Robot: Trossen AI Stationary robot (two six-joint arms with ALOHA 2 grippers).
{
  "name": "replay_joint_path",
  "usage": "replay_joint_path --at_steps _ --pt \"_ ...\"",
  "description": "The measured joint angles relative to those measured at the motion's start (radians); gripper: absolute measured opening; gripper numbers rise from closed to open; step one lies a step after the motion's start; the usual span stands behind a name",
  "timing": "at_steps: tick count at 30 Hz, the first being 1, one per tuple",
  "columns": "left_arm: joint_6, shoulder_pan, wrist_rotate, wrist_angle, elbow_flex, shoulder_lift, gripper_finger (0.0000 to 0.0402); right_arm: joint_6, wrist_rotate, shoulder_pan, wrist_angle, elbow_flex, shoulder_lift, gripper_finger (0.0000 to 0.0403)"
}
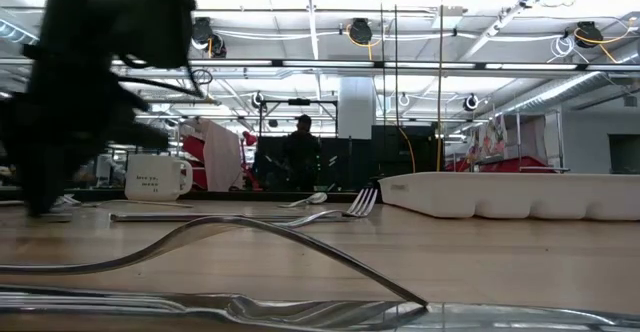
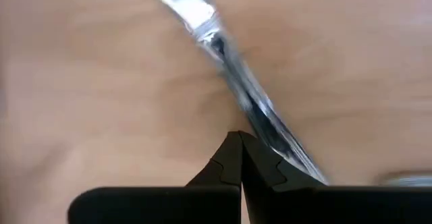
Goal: Sort silverware
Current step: Put the silver table knife into the silverware tray
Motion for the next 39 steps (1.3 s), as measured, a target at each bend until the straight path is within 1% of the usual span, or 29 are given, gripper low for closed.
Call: replay_joint_path --at_steps 2,7,9,10,12,13,16,18,21,23,25,28,31,34,39 --pt "0.042 0.022 -0.038 0.039 0.003 0.000 0.0000 0.000 0.000 0.000 0.002 0.000 0.000 0.0000" --pt "0.101 0.066 -0.084 0.114 0.004 0.000 0.0000 0.009 0.000 0.000 0.015 0.000 0.000 0.0000" --pt "0.148 0.090 -0.142 0.171 0.004 -0.002 0.0000 0.011 0.000 0.000 0.024 0.000 0.002 0.0000" --pt "0.176 0.107 -0.199 0.223 0.010 -0.001 0.0000 0.012 0.000 0.000 0.034 0.000 0.006 0.0000" --pt "0.233 0.148 -0.243 0.286 0.022 -0.004 0.0000 0.018 0.000 0.000 0.052 0.000 0.008 0.0000" --pt "0.273 0.160 -0.249 0.306 0.017 -0.005 0.0000 0.023 0.000 0.000 0.052 0.000 0.012 0.0000" --pt "0.377 0.188 -0.210 0.411 0.020 0.000 0.0000 0.029 0.000 0.000 0.062 0.000 0.020 0.0000" --pt "0.387 0.201 -0.210 0.407 0.031 -0.004 0.0000 0.040 0.001 0.000 0.063 0.000 0.025 0.0000" --pt "0.394 0.191 -0.194 0.394 0.042 -0.016 0.0000 0.058 0.008 0.000 0.060 0.000 0.031 0.0000" --pt "0.413 0.184 -0.189 0.397 0.062 -0.045 0.0000 0.018 0.042 -0.003 0.032 0.000 0.032 0.0006" --pt "0.438 0.178 -0.200 0.398 0.076 -0.080 0.0000 -0.044 0.103 -0.019 -0.001 0.000 0.048 0.0023" --pt "0.463 0.160 -0.223 0.392 0.097 -0.144 0.0000 -0.071 0.127 -0.070 -0.028 0.000 0.100 0.0060" --pt "0.465 0.145 -0.294 0.379 0.106 -0.226 0.0000 -0.014 0.094 -0.133 0.003 0.000 0.180 0.0094" --pt "0.465 0.128 -0.358 0.363 0.115 -0.311 0.0000 0.038 0.086 -0.208 0.074 0.000 0.286 0.0123" --pt "0.491 0.102 -0.391 0.346 0.123 -0.449 0.0000 0.163 0.071 -0.329 0.160 0.000 0.475 0.0166"
